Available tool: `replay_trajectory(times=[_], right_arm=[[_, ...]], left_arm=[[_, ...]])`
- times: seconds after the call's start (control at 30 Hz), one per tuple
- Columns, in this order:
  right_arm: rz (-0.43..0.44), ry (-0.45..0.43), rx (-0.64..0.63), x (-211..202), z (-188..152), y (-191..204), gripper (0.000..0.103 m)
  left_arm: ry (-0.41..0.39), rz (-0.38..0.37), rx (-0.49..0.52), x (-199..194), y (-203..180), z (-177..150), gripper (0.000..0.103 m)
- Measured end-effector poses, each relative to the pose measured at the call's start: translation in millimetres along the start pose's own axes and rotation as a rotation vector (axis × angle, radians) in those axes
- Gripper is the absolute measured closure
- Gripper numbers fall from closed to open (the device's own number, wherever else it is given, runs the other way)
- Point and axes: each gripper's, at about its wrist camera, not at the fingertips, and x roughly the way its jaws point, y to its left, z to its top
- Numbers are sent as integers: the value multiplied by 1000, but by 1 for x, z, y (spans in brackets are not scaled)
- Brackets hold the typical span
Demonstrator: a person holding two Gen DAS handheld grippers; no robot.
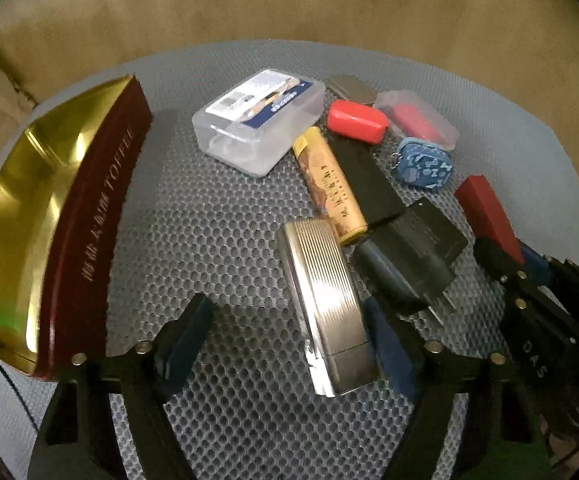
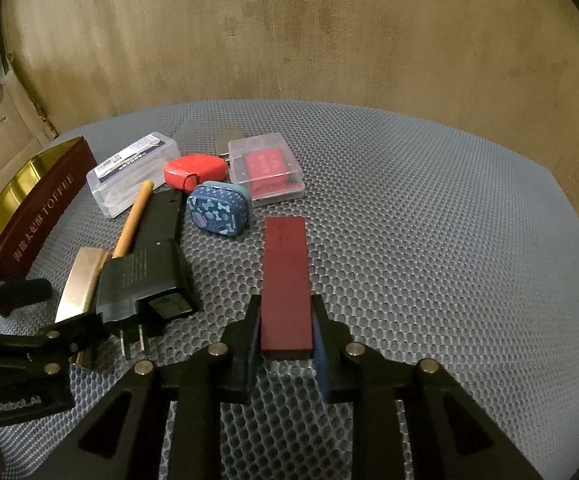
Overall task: Organize rigid objects
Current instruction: 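Grasp the silver metal case with the left gripper while the right gripper grasps the red block, then carry the silver case into the gold tin and open the left gripper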
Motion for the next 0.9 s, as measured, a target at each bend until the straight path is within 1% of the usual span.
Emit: replay_trajectory(times=[0.03, 0.1, 0.13, 0.17, 0.2, 0.23, 0.37, 0.53, 0.63, 0.73, 0.9], right_arm=[[-1, 0, -1, 1, 1, 1, 80], [-4, 1, -2, 2, 2, 3, 81], [-4, 1, -2, 2, 2, 3, 80], [-5, 1, -2, 2, 2, 3, 80], [-5, 1, -3, 2, 2, 4, 80], [-6, 1, -4, 2, 2, 5, 80], [-7, 1, -4, 2, 3, 6, 80], [-8, 1, -5, 3, 3, 6, 80], [-8, 1, -5, 3, 3, 6, 80], [-10, 1, -7, 3, 3, 7, 81], [-19, 1, -13, 4, 3, 10, 81]], left_arm=[[-13, 3, 14, 0, -1, 0, 33], [-35, -8, 31, -1, -3, -1, 45], [-41, -18, 40, -2, -3, -1, 48], [-46, -32, 55, -3, -4, 0, 58], [-52, -53, 69, -4, -5, 0, 74], [-55, -59, 86, -5, -6, 0, 76], [-46, -105, 120, -7, -2, 5, 77], [-43, -132, 190, -12, 12, 3, 77], [-46, -134, 213, -11, 23, -3, 77], [-46, -129, 227, -13, 24, -5, 77], [-42, -126, 211, -22, 28, -8, 77]])
